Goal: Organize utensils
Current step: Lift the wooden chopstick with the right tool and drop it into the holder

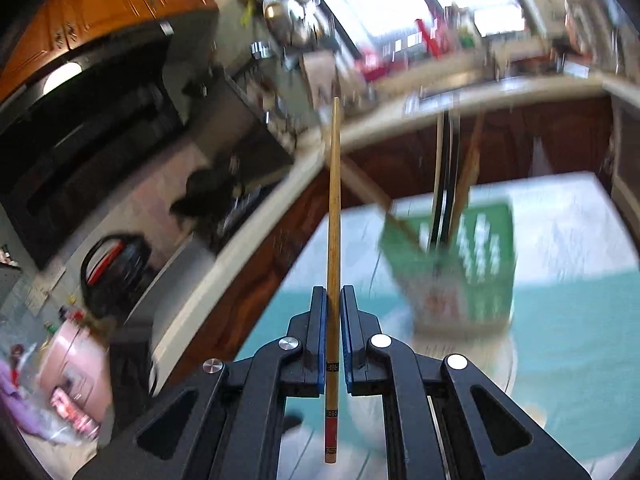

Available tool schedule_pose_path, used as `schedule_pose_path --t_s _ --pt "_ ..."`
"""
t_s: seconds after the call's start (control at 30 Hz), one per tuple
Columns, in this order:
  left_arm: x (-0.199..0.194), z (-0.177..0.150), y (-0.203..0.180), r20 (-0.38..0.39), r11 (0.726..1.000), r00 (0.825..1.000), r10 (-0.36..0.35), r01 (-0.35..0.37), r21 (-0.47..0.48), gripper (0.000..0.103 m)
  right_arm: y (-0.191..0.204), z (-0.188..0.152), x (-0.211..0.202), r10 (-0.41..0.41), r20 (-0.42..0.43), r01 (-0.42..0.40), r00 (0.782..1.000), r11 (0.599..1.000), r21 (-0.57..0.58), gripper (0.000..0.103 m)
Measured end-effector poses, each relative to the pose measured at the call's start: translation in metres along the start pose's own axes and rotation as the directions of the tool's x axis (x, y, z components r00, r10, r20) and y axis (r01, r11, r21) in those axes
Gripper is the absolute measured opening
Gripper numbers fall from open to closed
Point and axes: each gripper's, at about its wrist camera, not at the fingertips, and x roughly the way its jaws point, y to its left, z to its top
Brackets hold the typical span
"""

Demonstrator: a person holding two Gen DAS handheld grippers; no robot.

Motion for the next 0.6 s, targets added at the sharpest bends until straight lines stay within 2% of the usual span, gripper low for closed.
schedule_pose_path --t_s 0.03,0.1,0.2,0.37,0.6 --pt "0.000 0.000 -0.001 0.000 1.000 1.000 0.001 -0.001 0.002 0.081 0.002 0.014 0.004 -0.034 0.076 0.036 0.996 0.999 -0.024 0.006" --pt "0.001 -0.001 -0.001 -0.007 1.000 1.000 0.002 -0.002 0.006 0.081 0.005 0.033 0.008 -0.070 0.175 0.079 0.982 0.996 -0.049 0.006" --pt "0.003 0.000 0.000 -0.006 1.000 1.000 0.008 -0.008 0.003 0.081 0.009 0.051 0.025 -0.129 0.275 0.156 0.953 0.985 -0.079 0.006" --pt "0.005 0.019 0.009 0.033 0.999 0.999 0.034 -0.033 -0.029 0.081 0.022 0.058 0.060 -0.212 0.377 0.291 0.902 0.942 -0.166 0.006" --pt "-0.002 0.082 0.030 0.173 0.988 0.983 0.063 -0.037 -0.151 0.081 0.042 0.030 0.157 -0.259 0.438 0.404 0.861 0.871 -0.280 0.006"
